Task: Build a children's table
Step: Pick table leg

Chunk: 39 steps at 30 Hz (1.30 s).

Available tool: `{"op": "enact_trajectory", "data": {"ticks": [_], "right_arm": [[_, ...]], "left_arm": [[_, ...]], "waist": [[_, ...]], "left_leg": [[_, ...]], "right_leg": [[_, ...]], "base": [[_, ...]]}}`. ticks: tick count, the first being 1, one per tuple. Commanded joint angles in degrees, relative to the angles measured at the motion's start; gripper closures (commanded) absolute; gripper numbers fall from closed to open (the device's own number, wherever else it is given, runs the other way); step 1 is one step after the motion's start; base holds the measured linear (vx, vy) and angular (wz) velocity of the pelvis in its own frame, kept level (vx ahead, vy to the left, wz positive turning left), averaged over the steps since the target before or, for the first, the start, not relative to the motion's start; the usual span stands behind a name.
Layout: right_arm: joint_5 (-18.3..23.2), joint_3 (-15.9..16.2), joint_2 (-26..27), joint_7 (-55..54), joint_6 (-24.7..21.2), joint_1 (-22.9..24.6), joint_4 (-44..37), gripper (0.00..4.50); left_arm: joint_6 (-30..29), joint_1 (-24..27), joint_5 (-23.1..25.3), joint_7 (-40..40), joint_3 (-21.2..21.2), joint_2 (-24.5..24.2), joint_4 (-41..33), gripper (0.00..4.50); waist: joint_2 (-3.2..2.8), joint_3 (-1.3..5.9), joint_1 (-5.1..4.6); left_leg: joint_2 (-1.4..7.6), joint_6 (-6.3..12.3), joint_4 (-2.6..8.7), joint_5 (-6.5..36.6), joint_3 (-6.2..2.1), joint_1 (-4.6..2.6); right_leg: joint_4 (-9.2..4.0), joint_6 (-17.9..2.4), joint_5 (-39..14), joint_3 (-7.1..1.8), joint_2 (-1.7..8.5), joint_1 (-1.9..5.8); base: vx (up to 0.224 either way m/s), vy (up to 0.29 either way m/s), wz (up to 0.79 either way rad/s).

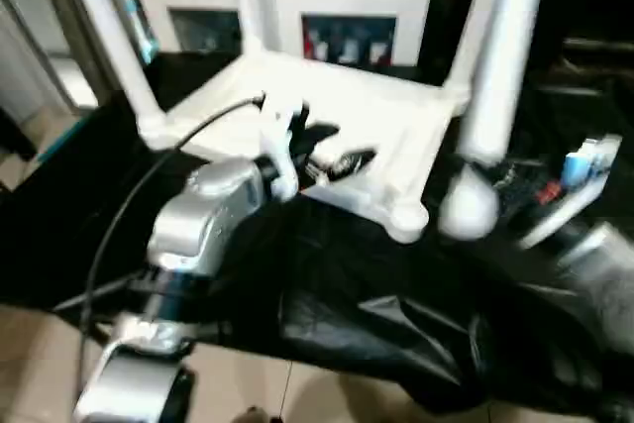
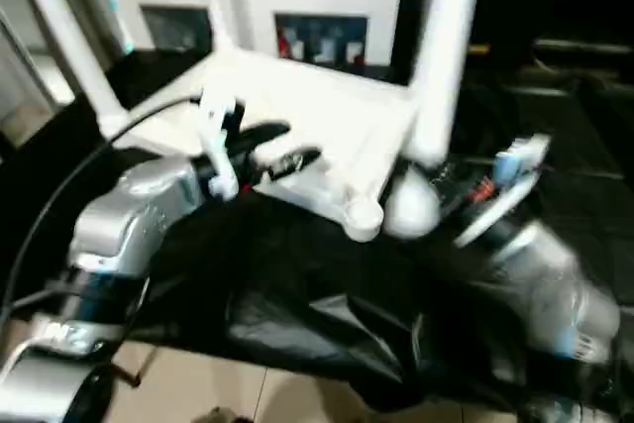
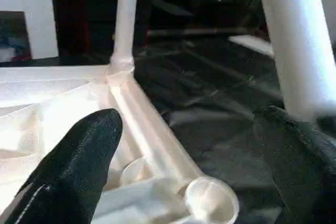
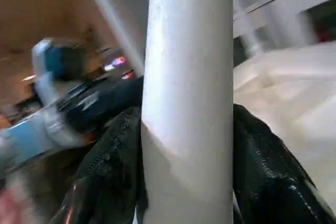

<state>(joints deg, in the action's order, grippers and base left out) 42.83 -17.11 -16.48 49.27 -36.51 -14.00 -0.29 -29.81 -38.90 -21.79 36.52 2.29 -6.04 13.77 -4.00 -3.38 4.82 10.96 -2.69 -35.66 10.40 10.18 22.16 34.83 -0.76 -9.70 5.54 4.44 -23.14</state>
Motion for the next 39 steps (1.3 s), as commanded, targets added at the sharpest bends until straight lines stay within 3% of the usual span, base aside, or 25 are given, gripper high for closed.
{"op": "enact_trajectory", "data": {"ticks": [1,2,4,7,8,9,10,11,14,19,26,27,29,31,32,33,39], "right_arm": [[0.2,1.2,0.5,0.5,-2.9,-0.1,-4.2,2.59],[0.2,2.0,1.1,0.6,-3.5,-0.7,-3.8,2.59],[0.6,3.0,1.5,0.2,-4.1,-1.5,-3.4,2.59],[3.1,5.2,0.6,-0.6,-4.7,-2.0,-3.4,2.59],[3.0,6.2,0.2,-0.4,-5.0,-2.0,-3.5,2.59],[2.9,6.2,0.2,-0.4,-5.1,-2.1,-3.5,2.59],[2.1,6.8,0.1,-0.1,-5.6,-2.2,-3.5,2.59],[1.4,7.1,0.1,0.1,-5.8,-2.2,-3.5,2.59],[0.9,7.2,0.2,0.4,-6.6,-2.4,-3.5,2.59],[1.5,8.4,-0.2,0.1,-6.7,-2.7,-3.5,2.59],[-1.1,10.5,-0.8,-1.3,-5.2,-2.9,-3.5,2.59],[-2.3,11.1,-0.8,-2.2,-4.8,-3.1,-3.3,2.59],[-10.0,14.4,0.6,-8.6,-0.1,-4.7,-2.1,2.59],[-15.3,16.4,2.4,-14.2,3.4,-6.2,-0.7,2.59],[-15.4,16.4,2.4,-14.3,3.4,-6.2,-0.7,2.59],[-19.4,18.5,4.6,-19.0,5.8,-7.6,-0.1,2.59],[-25.9,23.3,7.9,-24.0,10.1,-9.9,-0.1,2.59]], "left_arm": [[-2.1,-0.9,-2.8,-0.7,-1.8,1.0,0.1,0.00],[-3.9,-1.0,-5.6,0.4,-2.4,2.0,-0.8,0.00],[-7.2,-1.2,-9.1,1.7,-3.2,3.1,-1.8,0.00],[-10.4,-1.6,-12.0,3.7,-3.3,4.0,-2.4,0.00],[-11.3,-1.8,-12.9,4.1,-3.4,4.6,-2.2,0.00],[-11.5,-1.8,-13.1,4.1,-3.5,4.7,-2.2,0.00],[-12.8,-2.1,-14.5,4.3,-4.2,5.6,-1.9,0.00],[-13.6,-2.3,-15.4,4.2,-4.7,6.2,-1.9,0.00],[-14.6,-2.3,-16.6,3.8,-5.0,6.5,-2.3,0.00],[-15.6,-2.0,-17.2,3.3,-4.8,6.8,-2.8,0.00],[-14.7,-2.6,-15.4,0.3,-4.7,7.0,-2.5,0.77],[-14.5,-2.9,-14.7,-1.0,-4.7,7.0,-2.3,0.82],[-15.3,-4.9,-12.9,-8.5,-6.4,8.3,-0.5,1.11],[-15.4,-6.3,-11.5,-14.2,-7.9,9.5,1.1,1.21],[-15.4,-6.4,-11.5,-14.3,-7.9,9.6,1.1,1.21],[-13.8,-7.4,-10.3,-18.5,-8.9,10.9,2.8,1.28],[-10.0,-8.7,-9.0,-27.0,-12.0,13.2,5.5,1.72]], "waist": [[1.76,4.33,0.28],[3.00,4.25,0.21],[2.40,4.23,0.59],[2.47,4.00,0.41],[4.28,3.97,0.13],[3.26,4.08,0.61],[3.30,4.14,0.61],[3.71,4.09,0.58],[4.19,4.14,0.56],[4.42,4.29,0.69],[4.51,4.40,0.79],[4.24,4.36,0.70],[4.10,4.34,0.59],[4.30,4.27,0.39],[4.34,4.15,0.19],[4.27,4.21,0.26],[4.31,4.38,0.20]], "left_leg": [[1.59,3.76,4.11,9.8,-0.76,-0.74],[1.61,3.93,4.19,9.5,-0.63,-0.58],[1.60,3.38,4.07,9.0,-0.60,-0.78],[1.84,2.46,4.56,11.6,-0.87,-1.04],[1.84,2.69,4.59,11.4,-0.64,-0.93],[1.81,2.44,4.63,10.6,-0.81,-0.98],[1.91,2.44,4.58,10.2,-0.68,-1.09],[2.01,2.33,4.71,9.6,-0.76,-0.85],[2.24,1.96,4.89,9.5,-0.86,-0.80],[2.18,2.67,4.72,6.8,-0.68,-0.64],[2.17,3.22,4.57,5.1,-0.54,-0.65],[2.24,3.02,4.63,4.9,-0.62,-0.68],[2.36,2.08,4.60,5.0,-0.70,-0.70],[2.15,1.30,4.62,5.7,-0.60,-0.79],[2.01,0.98,4.67,6.8,-0.59,-0.87],[2.03,0.90,4.67,6.9,-0.62,-0.81],[2.01,1.46,4.75,6.3,-0.70,-0.81]], "right_leg": [[-5.58,-7.2,-23.8,-2.39,3.94,2.83],[-5.93,-6.7,-24.4,-2.36,3.94,2.81],[-5.78,-6.7,-25.6,-2.45,4.23,2.51],[-6.35,-5.4,-27.0,-2.30,4.04,2.41],[-6.52,-5.0,-27.1,-2.30,4.02,2.50],[-6.18,-4.9,-26.9,-2.39,4.28,2.62],[-6.29,-5.0,-26.3,-2.51,4.28,2.41],[-6.13,-5.3,-25.0,-2.51,4.36,2.66],[-5.80,-6.3,-22.0,-2.64,4.41,2.84],[-5.12,-7.9,-16.7,-2.90,4.43,3.17],[-4.69,-9.1,-13.7,-2.98,4.40,3.40],[-4.74,-8.9,-13.5,-2.98,4.30,3.33],[-4.53,-8.9,-13.3,-2.98,4.26,3.15],[-4.83,-8.4,-14.5,-2.96,4.33,3.22],[-5.08,-8.0,-16.4,-2.90,4.29,3.18],[-5.06,-7.7,-16.9,-2.97,4.35,3.24],[-4.73,-7.9,-13.2,-3.03,4.06,3.32]], "base": [[0.000,0.000,0.00],[0.000,0.000,0.00],[0.000,0.000,0.00],[0.000,0.000,0.00],[0.000,0.000,0.00],[0.000,0.000,0.00],[0.000,0.000,0.00],[0.000,0.000,0.00],[0.000,0.000,0.00],[0.000,0.000,0.00],[0.000,0.000,0.00],[0.000,0.000,0.00],[0.000,0.000,0.00],[0.000,0.000,0.00],[0.000,0.000,0.00],[0.000,0.000,0.00],[0.000,0.000,0.00]]}}
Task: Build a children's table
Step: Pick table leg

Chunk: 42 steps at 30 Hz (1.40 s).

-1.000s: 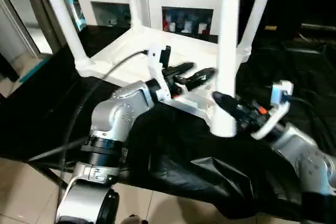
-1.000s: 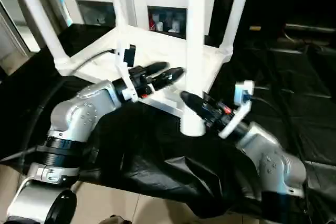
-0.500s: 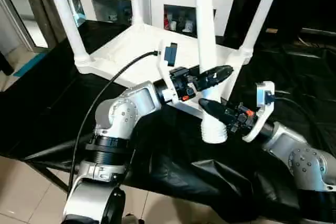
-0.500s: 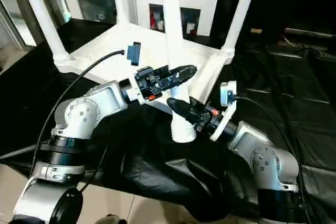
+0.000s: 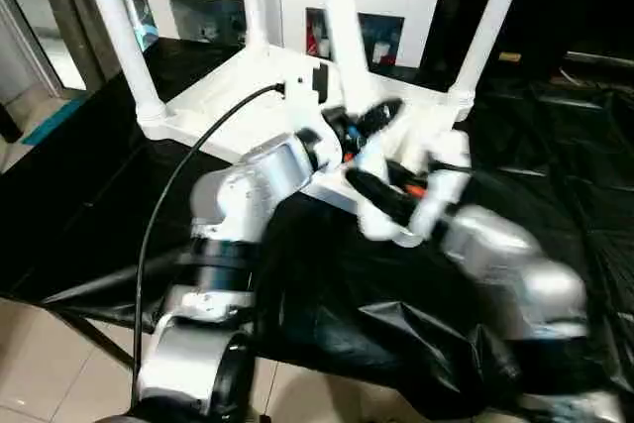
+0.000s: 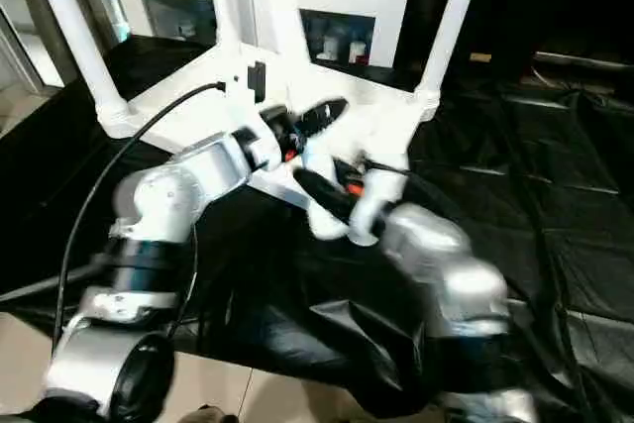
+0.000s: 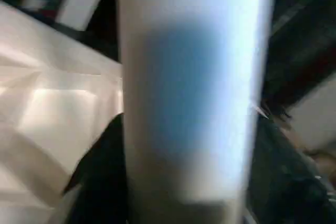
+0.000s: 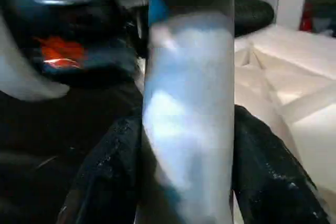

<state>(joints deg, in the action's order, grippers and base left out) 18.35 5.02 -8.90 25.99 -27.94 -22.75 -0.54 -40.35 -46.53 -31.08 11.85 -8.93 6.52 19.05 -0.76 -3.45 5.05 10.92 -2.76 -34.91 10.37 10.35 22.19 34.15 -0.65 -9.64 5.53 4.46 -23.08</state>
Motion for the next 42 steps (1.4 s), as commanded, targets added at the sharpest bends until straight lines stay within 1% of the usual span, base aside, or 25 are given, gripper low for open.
{"op": "enact_trajectory", "data": {"ticks": [1,3,5,8,13,14,15,16,17,19,20,21,22,23,25,26,27,28,30,31,33,36,37,39,42], "right_arm": [[-1.8,1.5,0.3,-0.9,1.7,-1.3,0.3,2.59],[-4.1,2.7,0.8,-2.2,3.6,-1.8,1.4,2.59],[-4.4,2.9,1.0,-2.4,4.0,-2.0,1.7,2.59],[-5.6,2.8,1.9,-3.7,5.1,-2.6,2.6,2.59],[-6.6,2.8,1.6,-4.1,5.7,-3.1,2.8,2.59],[-6.7,3.0,1.4,-3.4,6.9,-3.1,2.9,2.24],[-4.6,2.1,1.8,-1.9,6.5,-2.8,2.3,2.03],[-2.6,1.1,2.1,-0.7,5.8,-2.5,1.7,1.89],[0.0,-0.1,2.2,0.8,4.3,-2.3,0.8,1.89],[4.2,-2.0,1.5,3.9,1.1,-2.2,-0.5,1.70],[6.3,-2.9,0.9,5.7,-0.7,-2.2,-1.2,1.70],[8.3,-3.5,-0.2,7.7,-2.7,-2.2,-1.9,1.46],[10.8,-4.0,-1.7,10.5,-5.3,-2.2,-2.5,1.40],[12.3,-4.3,-2.7,12.3,-6.8,-2.3,-2.8,1.39],[17.1,-4.8,-5.8,17.2,-12.4,-2.4,-3.9,1.38],[18.5,-4.1,-7.8,20.1,-14.1,-2.1,-4.7,1.38],[20.5,-2.4,-10.9,24.6,-17.3,-1.4,-6.0,1.38],[20.9,-1.6,-11.9,26.2,-18.1,-1.1,-6.5,1.38],[21.2,-0.9,-12.6,27.3,-18.6,-0.9,-6.8,1.38],[21.7,-0.4,-13.1,27.9,-19.6,-0.9,-7.1,1.38],[22.0,-0.3,-13.2,28.0,-20.1,-0.9,-7.2,1.38],[22.6,-0.2,-13.2,28.3,-21.1,-1.0,-7.3,1.71],[24.3,-0.2,-13.0,28.7,-22.8,-1.4,-7.3,1.71],[25.3,-0.4,-13.1,29.1,-23.7,-1.6,-7.4,1.85],[25.8,-0.5,-13.3,29.4,-24.3,-1.8,-7.4,2.18]], "left_arm": [[0.6,-1.1,0.3,-2.6,-0.9,0.7,0.2,1.86],[0.7,-1.4,1.1,-4.4,-1.4,1.3,0.1,2.06],[0.9,-1.4,1.4,-4.9,-1.4,1.4,0.1,2.08],[1.9,-1.6,2.4,-5.5,-0.7,1.3,0.5,2.44],[2.4,-1.7,2.8,-5.7,-0.5,0.9,0.5,2.58],[2.7,-1.7,3.0,-4.3,0.2,0.3,0.4,2.59],[2.9,-1.7,3.4,-1.6,1.5,-0.8,0.1,2.59],[3.0,-1.7,3.7,0.8,2.7,-1.7,-0.2,2.59],[3.2,-1.5,3.8,4.6,4.3,-3.1,-0.8,2.59],[2.7,-1.3,2.8,11.1,6.2,-5.6,-2.0,2.59],[2.1,-1.2,2.0,14.2,6.8,-6.7,-2.5,2.59],[1.4,-1.1,0.9,17.6,7.2,-8.0,-3.0,2.60],[0.2,-1.1,-0.4,21.7,7.8,-9.6,-3.4,2.60],[-0.5,-1.1,-1.2,24.2,8.1,-10.6,-3.6,2.60],[-2.0,-1.1,-3.6,31.6,8.9,-13.0,-4.2,2.60],[-3.5,-1.2,-5.5,34.4,8.7,-13.8,-4.6,2.60],[-6.3,-1.6,-9.8,39.6,7.6,-14.6,-5.8,2.60],[-7.9,-1.7,-11.9,41.5,7.0,-14.7,-6.5,2.60],[-9.1,-1.9,-13.6,43.0,6.6,-14.9,-6.9,2.60],[-10.1,-2.1,-15.1,45.3,6.4,-15.1,-7.2,2.60],[-10.3,-2.2,-15.5,46.2,6.4,-15.2,-7.2,2.60],[-11.2,-2.2,-16.9,47.3,6.3,-14.9,-7.7,2.60],[-12.1,-2.4,-18.2,48.9,6.5,-14.6,-7.8,2.60],[-12.3,-2.5,-18.4,49.9,6.7,-14.8,-7.5,2.60],[-12.6,-2.6,-18.4,50.5,6.8,-15.1,-7.2,2.60]], "waist": [[1.04,4.50,-0.04],[1.04,4.54,-0.02],[1.07,4.57,-0.02],[1.09,4.57,-0.08],[0.98,4.44,-0.02],[0.93,4.46,-0.01],[0.75,4.47,0.08],[0.88,4.42,-0.03],[0.83,4.40,0.06],[0.61,4.50,0.05],[0.53,4.58,0.11],[0.41,4.62,0.13],[0.29,4.69,0.14],[0.30,4.67,0.14],[0.23,4.69,0.28],[0.23,4.69,0.28],[0.29,4.64,0.47],[0.29,4.56,0.55],[0.37,4.49,0.57],[0.37,4.39,0.55],[0.40,4.32,0.54],[0.38,4.19,0.53],[0.17,4.15,0.57],[0.22,4.16,0.57],[0.19,4.19,0.61]], "left_leg": [[2.13,1.56,3.96,6.2,-0.87,-0.85],[2.11,1.98,3.88,5.7,-0.82,-0.83],[2.09,2.50,3.82,5.4,-0.78,-0.87],[2.13,2.98,3.84,4.9,-0.80,-0.78],[2.13,2.81,3.88,6.1,-0.73,-0.93],[2.14,2.69,3.88,6.1,-0.76,-0.94],[2.06,2.74,3.93,6.4,-0.82,-0.98],[2.13,2.61,3.97,6.6,-0.79,-0.98],[2.06,2.92,4.04,7.0,-0.81,-1.04],[2.24,3.13,4.12,6.6,-0.92,-1.13],[2.34,3.11,4.06,6.1,-0.94,-1.09],[2.31,3.32,4.03,5.5,-0.95,-1.18],[2.45,3.20,3.93,4.6,-0.91,-1.16],[2.29,3.39,3.90,4.7,-0.85,-1.22],[2.16,3.96,3.80,4.8,-0.72,-1.20],[2.16,3.96,3.80,4.8,-0.72,-1.20],[2.18,3.66,3.74,5.1,-0.67,-1.18],[2.24,3.42,3.77,5.6,-0.66,-1.15],[2.25,2.71,3.76,6.6,-0.59,-1.14],[2.17,2.44,3.79,7.4,-0.62,-1.13],[2.19,1.84,3.87,8.0,-0.69,-1.19],[2.13,0.73,3.96,9.5,-0.73,-1.32],[2.11,0.57,3.98,10.1,-0.73,-1.56],[2.23,0.23,4.09,10.4,-0.85,-1.42],[2.19,-0.03,4.15,10.7,-0.89,-1.51]], "right_leg": [[-3.91,-8.2,-12.5,-3.07,4.07,3.25],[-3.74,-9.0,-10.9,-3.10,4.09,3.25],[-3.64,-9.4,-9.8,-3.14,4.06,3.28],[-3.47,-10.0,-8.7,-3.15,4.06,3.33],[-3.72,-9.7,-10.2,-3.19,4.13,3.32],[-3.72,-9.6,-10.3,-3.17,4.13,3.31],[-3.82,-9.3,-10.8,-3.16,4.12,3.29],[-3.78,-9.2,-10.8,-3.17,4.04,3.26],[-3.96,-8.9,-11.3,-3.17,4.12,3.31],[-3.65,-9.2,-10.0,-3.24,4.08,3.38],[-3.37,-9.7,-8.9,-3.25,4.10,3.41],[-3.19,-10.5,-7.3,-3.23,4.01,3.48],[-2.82,-11.6,-5.2,-3.27,4.08,3.35],[-2.83,-12.1,-4.8,-3.21,3.99,3.44],[-2.78,-13.2,-4.5,-3.27,3.98,3.64],[-2.78,-13.2,-4.5,-3.27,3.98,3.64],[-2.60,-13.7,-4.8,-3.25,4.08,3.76],[-2.76,-13.8,-5.8,-3.25,4.18,3.72],[-2.95,-14.0,-7.7,-3.26,4.36,3.67],[-3.15,-13.6,-9.3,-3.25,4.33,3.63],[-3.46,-12.5,-11.9,-3.23,4.33,3.61],[-4.05,-10.6,-16.6,-3.15,4.32,3.43],[-4.33,-10.0,-18.1,-3.11,4.23,3.27],[-4.32,-9.6,-18.3,-3.06,4.18,3.29],[-4.41,-9.2,-18.8,-3.04,4.20,3.22]], "base": [[0.000,0.000,0.00],[0.000,0.000,0.00],[0.000,0.000,0.00],[0.000,0.000,0.00],[0.000,0.000,0.00],[0.000,0.000,0.00],[0.000,0.000,0.00],[0.000,0.000,0.00],[0.000,0.000,0.00],[0.000,0.000,0.00],[0.000,0.000,0.00],[0.000,0.000,0.00],[0.000,0.000,0.00],[0.000,0.000,0.00],[0.000,0.000,0.00],[0.000,0.000,0.00],[0.000,0.000,0.00],[0.000,0.000,0.00],[0.000,0.000,0.00],[0.000,0.000,0.00],[0.000,0.000,0.00],[0.000,0.000,0.00],[0.000,0.000,0.00],[0.000,0.000,0.00],[0.000,0.000,0.00]]}}
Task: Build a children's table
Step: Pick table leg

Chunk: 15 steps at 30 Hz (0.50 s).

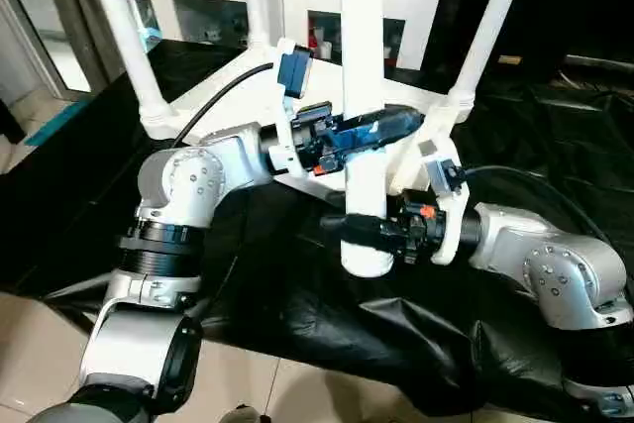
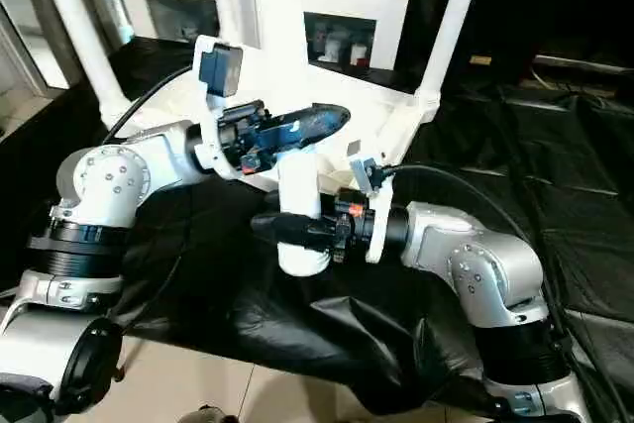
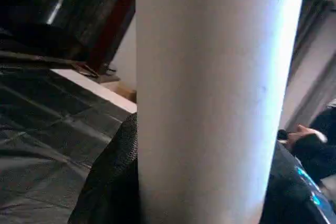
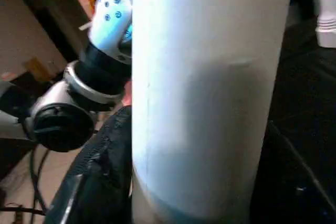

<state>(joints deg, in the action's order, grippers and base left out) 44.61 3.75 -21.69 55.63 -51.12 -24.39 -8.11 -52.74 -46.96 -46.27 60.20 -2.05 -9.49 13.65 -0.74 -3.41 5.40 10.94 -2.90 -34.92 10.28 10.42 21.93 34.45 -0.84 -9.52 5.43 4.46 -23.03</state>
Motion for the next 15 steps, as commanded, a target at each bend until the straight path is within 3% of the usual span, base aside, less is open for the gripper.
{"op": "enact_trajectory", "data": {"ticks": [1,2,4,8,9,10,13,15], "right_arm": [[0.0,0.7,-0.6,0.2,-1.6,-0.2,0.0,2.18],[-0.1,0.7,-0.5,0.1,-1.6,-0.2,0.0,2.18],[-0.3,0.6,-0.2,-0.2,-1.3,-0.2,0.1,2.37],[-4.9,0.5,2.1,-6.1,2.7,-0.4,1.7,2.41],[-5.3,0.5,2.3,-6.6,3.0,-0.4,1.8,2.44],[-6.6,0.8,2.7,-7.9,4.0,-0.6,2.4,2.44],[-13.9,2.7,5.6,-15.6,9.9,-1.4,5.7,2.46],[-16.4,3.4,7.8,-19.9,12.1,-2.1,7.3,2.47]], "left_arm": [[-0.3,-2.3,-2.8,2.5,-0.2,0.6,-1.4,2.60],[-0.2,-2.3,-2.6,2.5,-0.2,0.5,-1.3,2.60],[0.3,-2.4,-2.2,2.3,-0.4,0.5,-1.0,1.90],[3.9,-3.2,1.4,-4.9,-2.0,1.7,1.7,1.77],[4.1,-3.3,1.6,-5.3,-2.1,1.7,1.8,1.49],[4.9,-3.3,2.7,-7.1,-2.1,2.0,1.9,1.49],[9.6,-3.6,10.5,-20.1,-1.7,4.1,3.4,1.42],[10.9,-3.8,13.8,-30.1,-3.1,6.5,5.1,1.42]], "waist": [[0.22,4.18,0.30],[0.21,4.17,0.31],[0.20,4.24,0.41],[0.08,4.44,0.51],[0.02,4.46,0.51],[0.08,4.42,0.46],[0.13,4.43,0.24],[0.22,4.44,0.11]], "left_leg": [[2.16,-0.02,4.17,10.6,-0.96,-1.19],[2.16,-0.03,4.18,10.6,-0.97,-1.15],[2.18,-0.17,4.17,10.3,-0.99,-1.11],[2.14,-0.73,4.08,9.2,-1.04,-1.00],[2.20,-0.78,4.08,9.0,-1.04,-1.00],[2.13,-0.74,4.10,9.2,-1.02,-0.99],[2.20,-1.27,4.10,9.0,-1.05,-0.89],[2.01,-1.39,4.03,8.8,-1.05,-0.88]], "right_leg": [[-4.67,-8.9,-18.7,-2.93,4.17,3.15],[-4.68,-8.9,-18.6,-2.95,4.20,3.16],[-4.59,-9.0,-18.0,-2.94,4.23,3.19],[-4.29,-9.5,-15.5,-2.92,4.18,3.17],[-4.25,-9.8,-14.6,-2.96,4.24,3.12],[-4.22,-9.8,-14.6,-2.93,4.19,3.16],[-4.18,-9.3,-13.6,-3.00,4.19,3.22],[-4.17,-9.0,-14.0,-2.93,4.17,3.31]], "base": [[0.000,0.000,0.00],[0.000,0.000,0.00],[0.000,0.000,0.00],[0.000,0.000,0.00],[0.000,0.000,0.00],[0.000,0.000,0.00],[0.000,0.000,0.00],[0.000,0.000,0.00]]}}
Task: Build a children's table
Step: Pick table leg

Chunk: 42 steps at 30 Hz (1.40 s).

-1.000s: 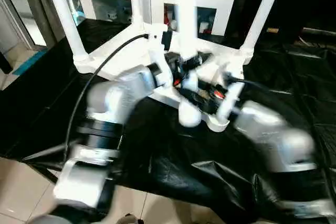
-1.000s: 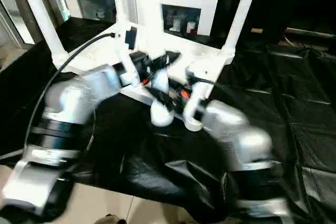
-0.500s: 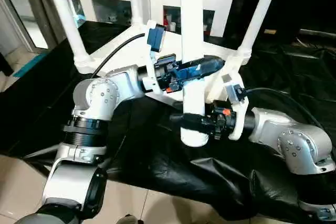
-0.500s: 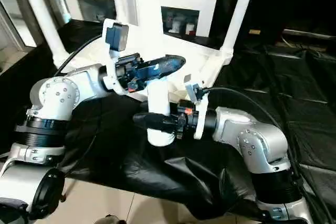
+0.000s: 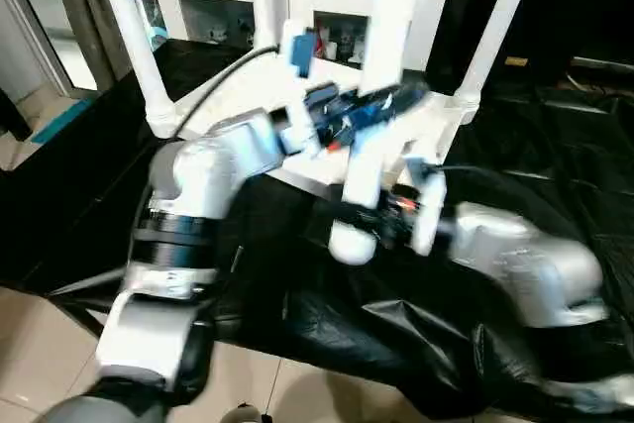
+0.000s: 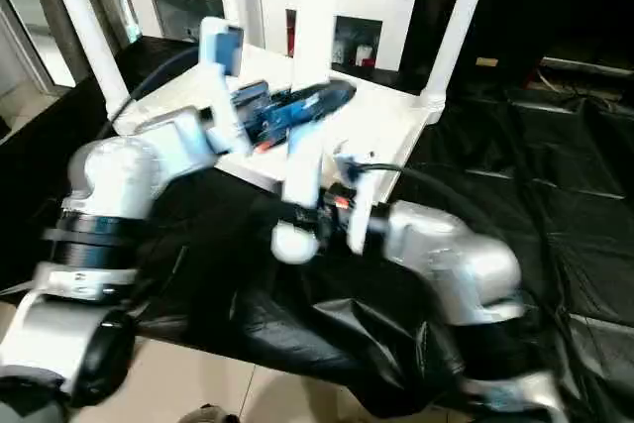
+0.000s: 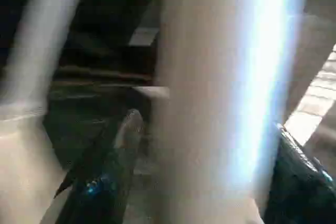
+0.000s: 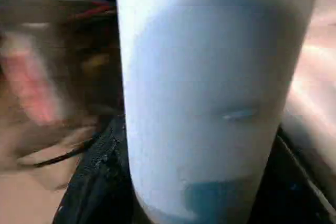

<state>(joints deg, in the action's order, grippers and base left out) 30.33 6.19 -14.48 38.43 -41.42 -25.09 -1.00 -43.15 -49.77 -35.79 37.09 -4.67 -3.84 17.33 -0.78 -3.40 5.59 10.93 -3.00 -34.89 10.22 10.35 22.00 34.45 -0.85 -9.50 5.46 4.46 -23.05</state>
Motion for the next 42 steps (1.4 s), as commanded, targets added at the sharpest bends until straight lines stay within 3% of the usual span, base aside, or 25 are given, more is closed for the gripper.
{"op": "enact_trajectory", "data": {"ticks": [1,2,4,10,12,17,18,20,22,23,25,28,30,33,35,38,42], "right_arm": [[-2.2,0.9,0.6,-2.7,2.4,-1.4,0.2,2.48],[-2.8,1.1,1.3,-3.8,2.9,-1.6,0.6,2.48],[-4.1,1.6,2.5,-5.5,3.6,-2.1,1.2,2.48],[-7.0,2.1,4.6,-8.3,5.8,-3.5,2.8,2.49],[-7.5,1.9,5.2,-8.9,6.4,-3.8,3.2,2.49],[-8.2,2.5,6.0,-8.5,7.4,-4.4,3.0,2.49],[-5.6,1.7,6.1,-5.6,6.5,-3.9,1.5,1.93],[-1.8,-0.1,4.8,-2.6,3.2,-3.5,0.1,1.79],[-0.3,-0.2,3.2,0.1,1.7,-3.3,-0.7,1.74],[0.3,-0.1,2.0,1.6,0.8,-3.2,-1.2,1.45],[2.2,-0.2,-0.9,5.5,-1.6,-2.9,-2.5,1.33],[4.3,-0.4,-3.1,9.2,-3.3,-2.7,-3.7,1.33],[6.7,-0.4,-6.2,13.8,-5.5,-2.3,-5.3,1.33],[8.0,-0.3,-7.9,16.1,-6.6,-1.7,-6.4,1.33],[9.1,-0.1,-9.0,17.2,-8.5,-1.0,-7.3,1.67],[9.4,0.2,-9.1,17.3,-9.3,-0.7,-7.4,1.86],[9.8,0.4,-9.1,17.3,-10.0,-0.5,-7.7,2.13]], "left_arm": [[1.3,-1.0,3.4,-7.0,-0.5,0.9,1.4,1.58],[1.9,-1.1,4.5,-10.0,-0.8,1.6,1.8,1.69],[3.5,-1.0,6.9,-14.4,-0.2,2.8,2.5,1.76],[5.0,-0.2,11.5,-22.5,1.0,4.9,3.2,2.32],[5.5,-0.1,12.4,-23.6,1.0,5.5,3.1,2.60],[7.5,0.1,11.9,-23.5,0.8,6.6,2.7,2.65],[8.0,-0.1,11.4,-22.0,0.6,6.6,2.5,2.66],[8.2,-0.3,10.1,-16.6,1.4,5.4,2.0,2.66],[7.7,-0.4,9.2,-12.5,2.4,4.3,1.3,2.66],[7.0,-0.3,9.1,-10.0,3.6,3.3,0.7,2.66],[4.3,0.0,7.5,-2.1,6.6,0.4,-1.8,2.66],[2.2,0.3,5.0,4.0,7.9,-1.5,-3.8,2.66],[-0.1,-0.2,0.4,10.4,6.5,-2.7,-4.9,2.66],[-1.1,-0.4,-2.0,15.1,6.4,-3.8,-5.7,2.66],[-2.2,-0.5,-4.6,19.2,6.3,-4.6,-7.1,2.66],[-3.3,-0.8,-6.4,19.4,5.0,-3.8,-7.0,2.66],[-4.5,-1.1,-8.4,18.9,3.4,-3.0,-6.7,2.66]], "waist": [[0.55,4.49,-0.10],[0.32,4.56,0.04],[0.64,4.63,-0.01],[0.51,4.67,-0.31],[0.54,4.61,-0.39],[0.57,4.53,-0.46],[0.59,4.50,-0.43],[0.65,4.49,-0.33],[0.63,4.43,-0.17],[0.79,4.41,-0.26],[0.80,4.51,-0.24],[0.70,4.52,-0.04],[0.61,4.47,-0.06],[0.67,4.45,0.01],[0.73,4.44,0.07],[0.75,4.34,0.01],[0.80,4.27,0.01]], "left_leg": [[2.12,-1.15,4.04,8.9,-0.97,-0.92],[2.15,-0.84,3.97,8.4,-1.00,-0.96],[2.10,0.05,3.97,7.5,-0.98,-0.77],[2.13,1.06,3.81,6.3,-0.91,-0.73],[2.08,1.35,3.81,6.5,-0.89,-0.65],[2.06,1.47,3.84,7.2,-0.84,-0.78],[2.10,1.50,3.88,7.5,-0.84,-0.84],[2.09,1.79,3.89,7.8,-0.82,-0.90],[2.16,2.41,3.95,7.6,-0.86,-0.82],[2.11,2.48,3.97,7.5,-0.88,-0.79],[2.23,2.41,3.89,6.6,-0.85,-0.79],[2.19,2.60,3.79,6.2,-0.77,-0.90],[2.13,2.71,3.73,6.4,-0.65,-0.86],[2.20,2.79,3.73,6.6,-0.66,-0.87],[2.18,2.76,3.75,6.7,-0.67,-0.93],[2.23,1.97,3.77,7.8,-0.66,-0.95],[2.11,1.34,3.80,8.4,-0.69,-0.96]], "right_leg": [[-4.16,-8.9,-14.0,-3.00,4.19,3.47],[-4.09,-8.9,-13.4,-3.02,4.22,3.43],[-3.94,-8.9,-11.7,-3.06,4.06,3.51],[-3.71,-10.0,-9.3,-3.08,4.03,3.49],[-3.82,-10.2,-9.5,-3.07,4.10,3.53],[-4.03,-9.7,-11.2,-3.07,4.08,3.44],[-4.10,-9.7,-11.5,-3.07,4.09,3.40],[-4.17,-9.5,-12.0,-3.08,4.10,3.42],[-4.12,-9.1,-12.3,-3.11,4.09,3.46],[-4.11,-9.1,-12.2,-3.07,4.03,3.46],[-3.83,-9.7,-10.9,-3.12,4.14,3.45],[-3.60,-10.7,-10.5,-3.12,4.24,3.57],[-3.61,-11.1,-10.7,-3.14,4.15,3.56],[-3.63,-11.5,-10.8,-3.12,4.19,3.49],[-3.68,-11.6,-11.6,-3.13,4.22,3.53],[-3.91,-11.4,-13.8,-3.08,4.27,3.42],[-4.39,-9.6,-17.0,-3.02,4.20,3.40]], "base": [[0.000,0.000,0.00],[0.000,0.000,0.00],[0.000,0.000,0.00],[0.000,0.000,0.00],[0.000,0.000,0.00],[0.000,0.000,0.00],[0.000,0.000,0.00],[0.000,0.000,0.00],[0.000,0.000,0.00],[0.000,0.000,0.00],[0.000,0.000,0.00],[0.000,0.000,0.00],[0.000,0.000,0.00],[0.000,0.000,0.00],[0.000,0.000,0.00],[0.000,0.000,0.00],[0.000,0.000,0.00]]}}
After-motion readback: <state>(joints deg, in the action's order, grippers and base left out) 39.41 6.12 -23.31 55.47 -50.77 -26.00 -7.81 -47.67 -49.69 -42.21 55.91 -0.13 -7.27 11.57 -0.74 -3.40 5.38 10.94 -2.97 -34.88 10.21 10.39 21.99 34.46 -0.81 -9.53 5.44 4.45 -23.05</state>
